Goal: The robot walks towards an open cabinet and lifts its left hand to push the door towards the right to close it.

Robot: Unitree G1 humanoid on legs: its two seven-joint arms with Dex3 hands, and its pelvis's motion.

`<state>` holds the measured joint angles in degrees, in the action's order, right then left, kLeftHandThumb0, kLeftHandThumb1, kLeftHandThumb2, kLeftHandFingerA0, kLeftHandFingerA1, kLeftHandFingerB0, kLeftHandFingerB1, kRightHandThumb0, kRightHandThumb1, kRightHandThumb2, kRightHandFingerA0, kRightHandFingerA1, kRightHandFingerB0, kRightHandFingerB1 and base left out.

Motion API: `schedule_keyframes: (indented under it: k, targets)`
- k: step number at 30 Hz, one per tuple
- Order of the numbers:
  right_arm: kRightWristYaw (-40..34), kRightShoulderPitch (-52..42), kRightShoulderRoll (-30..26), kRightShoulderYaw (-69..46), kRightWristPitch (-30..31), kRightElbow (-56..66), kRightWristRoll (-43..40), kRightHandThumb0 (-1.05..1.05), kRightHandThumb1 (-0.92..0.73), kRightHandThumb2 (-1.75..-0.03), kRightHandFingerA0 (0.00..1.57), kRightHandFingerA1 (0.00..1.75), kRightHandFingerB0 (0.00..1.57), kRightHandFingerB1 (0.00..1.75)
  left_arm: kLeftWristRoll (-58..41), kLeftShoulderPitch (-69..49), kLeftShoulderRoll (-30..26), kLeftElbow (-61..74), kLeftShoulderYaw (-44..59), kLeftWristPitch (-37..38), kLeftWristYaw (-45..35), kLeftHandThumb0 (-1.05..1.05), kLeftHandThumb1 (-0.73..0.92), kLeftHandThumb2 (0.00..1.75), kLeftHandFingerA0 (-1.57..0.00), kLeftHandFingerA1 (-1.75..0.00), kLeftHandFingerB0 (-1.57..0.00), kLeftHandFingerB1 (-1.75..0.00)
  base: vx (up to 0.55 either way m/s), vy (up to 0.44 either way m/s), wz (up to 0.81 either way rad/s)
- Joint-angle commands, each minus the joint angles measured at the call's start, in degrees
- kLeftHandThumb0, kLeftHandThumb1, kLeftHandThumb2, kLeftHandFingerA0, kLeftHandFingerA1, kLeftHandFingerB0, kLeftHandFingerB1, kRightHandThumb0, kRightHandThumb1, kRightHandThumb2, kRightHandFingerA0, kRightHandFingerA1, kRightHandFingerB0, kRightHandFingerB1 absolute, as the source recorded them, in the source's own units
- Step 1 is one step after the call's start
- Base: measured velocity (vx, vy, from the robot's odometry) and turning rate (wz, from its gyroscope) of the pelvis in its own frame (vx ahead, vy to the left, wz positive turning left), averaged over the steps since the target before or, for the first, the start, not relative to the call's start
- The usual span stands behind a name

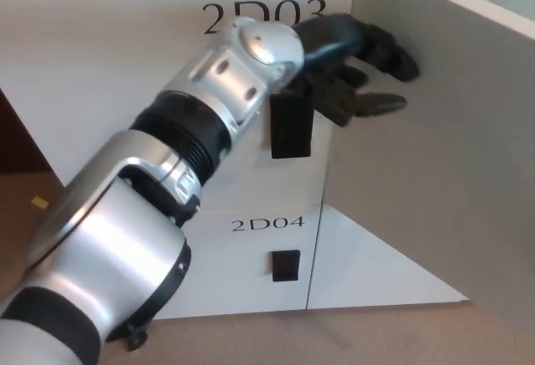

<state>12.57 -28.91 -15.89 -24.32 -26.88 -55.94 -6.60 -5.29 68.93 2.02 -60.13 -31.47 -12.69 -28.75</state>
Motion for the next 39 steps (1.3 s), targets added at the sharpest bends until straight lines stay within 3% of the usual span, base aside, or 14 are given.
schedule_keyframes:
  k: [1, 4, 6, 7, 16, 17, 19, 20, 22, 23, 27, 29, 30, 39]
  targets:
    - [10.6, -7.5, 2.0, -3.8, -10.7, 10.0, -10.0, -0.23, -0.71, -0.61, 0.67, 0.48, 0.54, 0.43, 2.3, 8.5, -3.2, -10.8, 10.0, 6.0, 19.7, -0.63, 0.69, 0.61, 0.00, 0.00, 0.00, 0.00, 0.00, 0.000, 0.00]
    - [10.4, -8.5, 2.2, -3.9, -10.6, 12.1, -9.6, -0.24, -0.71, -0.61, 0.70, 0.48, 0.55, 0.43, 1.8, 9.4, -4.2, -11.3, 11.9, 6.6, 19.8, -0.74, 0.54, 0.81, 0.00, 0.00, 0.00, -0.01, 0.00, 0.000, 0.00]
    - [11.4, -8.5, 2.2, -4.1, -11.1, 12.3, -10.2, -0.25, -0.71, -0.60, 0.70, 0.48, 0.56, 0.43, 2.0, 9.5, -4.5, -11.5, 12.7, 7.1, 19.5, -0.75, 0.53, 0.81, 0.00, 0.00, 0.00, 0.00, 0.00, 0.000, 0.00]
    - [12.0, -8.6, 2.3, -4.3, -10.8, 12.5, -10.8, -0.26, -0.69, -0.60, 0.71, 0.47, 0.58, 0.43, 2.0, 9.0, -4.6, -11.6, 13.1, 7.9, 19.3, -0.61, 0.67, 0.60, 0.00, 0.00, 0.00, 0.00, 0.00, 0.000, 0.00]
    - [14.4, -10.8, 3.6, -4.9, -9.3, 16.5, -13.5, -0.24, -0.69, -0.60, 0.70, 0.49, 0.58, 0.44, 3.6, 7.9, -3.9, -12.0, 14.3, 8.1, 17.7, -0.63, 0.66, 0.60, 0.00, 0.00, 0.00, 0.00, 0.00, 0.000, 0.00]
    - [14.4, -11.1, 4.0, -4.9, -9.3, 17.3, -13.7, -0.24, -0.68, -0.60, 0.70, 0.50, 0.58, 0.44, 3.0, 7.5, -3.0, -11.7, 14.9, 8.3, 15.9, -0.74, 0.48, 0.83, 0.00, -0.08, 0.00, -0.07, 0.00, 0.000, 0.00]
    - [14.5, -11.4, 4.5, -4.9, -9.4, 18.1, -13.8, -0.24, -0.68, -0.60, 0.70, 0.50, 0.58, 0.44, 2.4, 7.2, -2.0, -11.3, 16.0, 8.8, 13.6, -0.74, 0.48, 0.83, 0.00, -0.08, 0.00, -0.07, 0.00, 0.000, 0.00]
    - [14.8, -11.1, 4.2, -5.2, -9.5, 17.8, -13.9, -0.24, -0.68, -0.60, 0.70, 0.49, 0.57, 0.44, 4.0, 6.3, -0.9, -9.3, 13.6, 10.0, 8.9, -0.58, 0.67, 0.61, -0.27, -0.31, -0.24, -0.29, 0.00, 0.000, 0.00]
    - [15.2, -10.8, 3.8, -5.5, -9.3, 17.5, -14.1, -0.24, -0.68, -0.60, 0.70, 0.49, 0.57, 0.44, 6.5, 5.3, 0.3, -6.8, 10.6, 11.5, 3.4, -0.58, 0.67, 0.61, -0.27, -0.31, -0.24, -0.29, 0.00, 0.000, 0.00]
    - [15.0, -10.9, 3.7, -5.4, -9.0, 17.9, -13.9, -0.25, -0.69, -0.60, 0.74, 0.49, 0.60, 0.44, 6.9, 1.8, 0.9, -1.3, 7.3, 12.9, -4.0, -0.53, 0.65, 0.59, -0.51, -0.39, -0.42, -0.35, 0.00, 0.000, 0.00]
    - [14.9, -10.4, 2.9, -5.4, -8.7, 17.3, -13.3, -0.24, -0.69, -0.60, 0.71, 0.49, 0.59, 0.44, 5.2, -9.8, -1.9, 22.6, -3.2, 10.2, -20.2, -0.51, 0.67, 0.61, -0.51, -0.41, -0.43, -0.36, 0.00, 0.000, 0.00]
    - [14.9, -9.4, 2.0, -5.3, -8.8, 16.5, -12.7, -0.24, -0.69, -0.60, 0.72, 0.49, 0.58, 0.44, -1.1, -18.0, -9.9, 49.8, -14.9, 1.3, -28.6, -0.51, 0.53, 0.89, -0.47, -0.58, -0.38, -0.51, 0.00, 0.000, 0.00]
    - [14.6, -8.7, 1.9, -5.1, -8.7, 16.3, -12.5, -0.26, -0.68, -0.60, 0.73, 0.48, 0.59, 0.44, -4.6, -20.1, -13.2, 59.5, -19.0, -3.1, -30.6, -0.50, 0.66, 0.60, -0.57, -0.47, -0.53, -0.40, 0.00, 0.000, 0.00]
    - [13.8, -7.0, 2.6, -3.8, -7.5, 18.9, -12.0, -0.24, -0.69, -0.60, 0.72, 0.50, 0.62, 0.46, -10.3, -25.8, -15.7, 77.0, -29.4, -8.4, -30.0, -0.51, 0.72, 0.61, -0.54, -0.47, -0.54, -0.42, 0.00, 0.000, 0.00]
